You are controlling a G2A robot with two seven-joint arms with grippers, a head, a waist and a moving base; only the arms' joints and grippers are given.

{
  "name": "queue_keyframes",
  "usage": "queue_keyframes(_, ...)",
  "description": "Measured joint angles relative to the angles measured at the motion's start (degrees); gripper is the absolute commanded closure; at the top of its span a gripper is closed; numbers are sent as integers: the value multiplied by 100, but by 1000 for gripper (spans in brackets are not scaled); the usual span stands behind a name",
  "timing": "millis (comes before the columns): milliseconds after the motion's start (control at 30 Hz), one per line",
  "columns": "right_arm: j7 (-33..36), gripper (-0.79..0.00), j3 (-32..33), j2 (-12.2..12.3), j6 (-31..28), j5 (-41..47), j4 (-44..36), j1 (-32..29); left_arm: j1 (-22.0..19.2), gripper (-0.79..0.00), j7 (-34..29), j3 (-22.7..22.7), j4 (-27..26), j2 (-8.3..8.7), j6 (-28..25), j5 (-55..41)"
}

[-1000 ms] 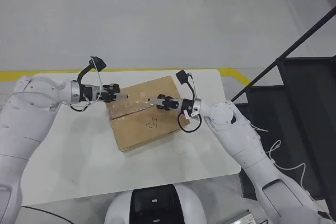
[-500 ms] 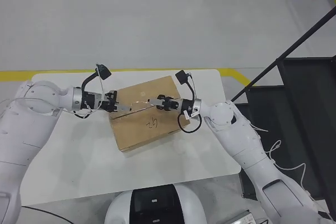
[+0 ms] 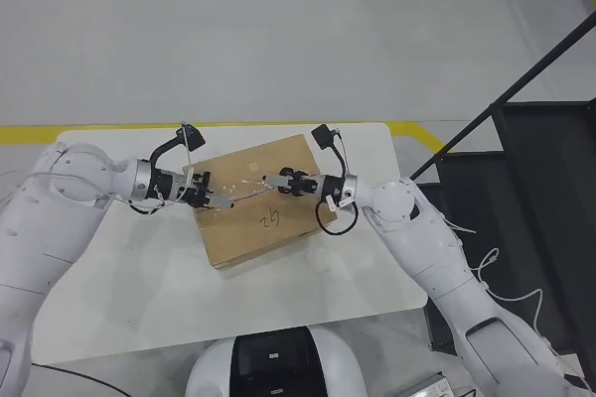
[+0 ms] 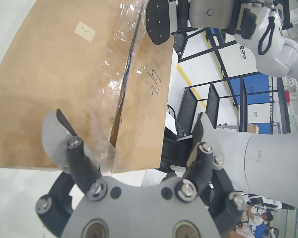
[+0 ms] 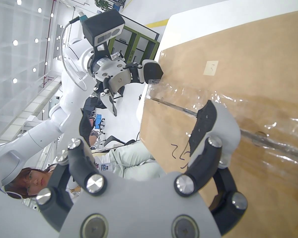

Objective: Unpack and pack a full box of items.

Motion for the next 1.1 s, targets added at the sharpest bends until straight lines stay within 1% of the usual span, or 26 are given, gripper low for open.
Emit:
queue_keyframes(33, -2, -785, -2, 0, -2, 3, 1, -1, -12, -169, -1, 31, -10, 6, 1, -21)
queue_keyframes(67, -4, -785, -4, 0, -5, 4, 3, -2, -24, 0, -3, 62, -21, 13, 3, -47)
queue_keyframes(267, -20, -785, -7, 0, -21, -2, -6, 4, -129, 0, 1, 318, -74, 62, -1, -11)
queue_keyframes(400, -30, -785, 6, 6, -17, -22, -17, 0, -234, 0, 17, 476, -3, 81, -17, 219)
queue_keyframes(567, -39, -785, 19, 12, -13, -30, -33, -15, -332, 0, -17, 666, 52, 71, 17, 436)
queue_keyframes(833, -33, -785, 46, 23, -22, -17, -62, -28, -508, 0, -5, 882, 163, 9, 6, 587)
queue_keyframes(933, -29, -785, 57, 28, -15, -17, -65, -36, -522, 0, 8, 877, 238, -19, -8, 318)
queue_keyframes(1100, -23, -785, 55, 32, -6, -21, -62, -54, -552, 0, -146, 859, 236, -67, 145, -823)
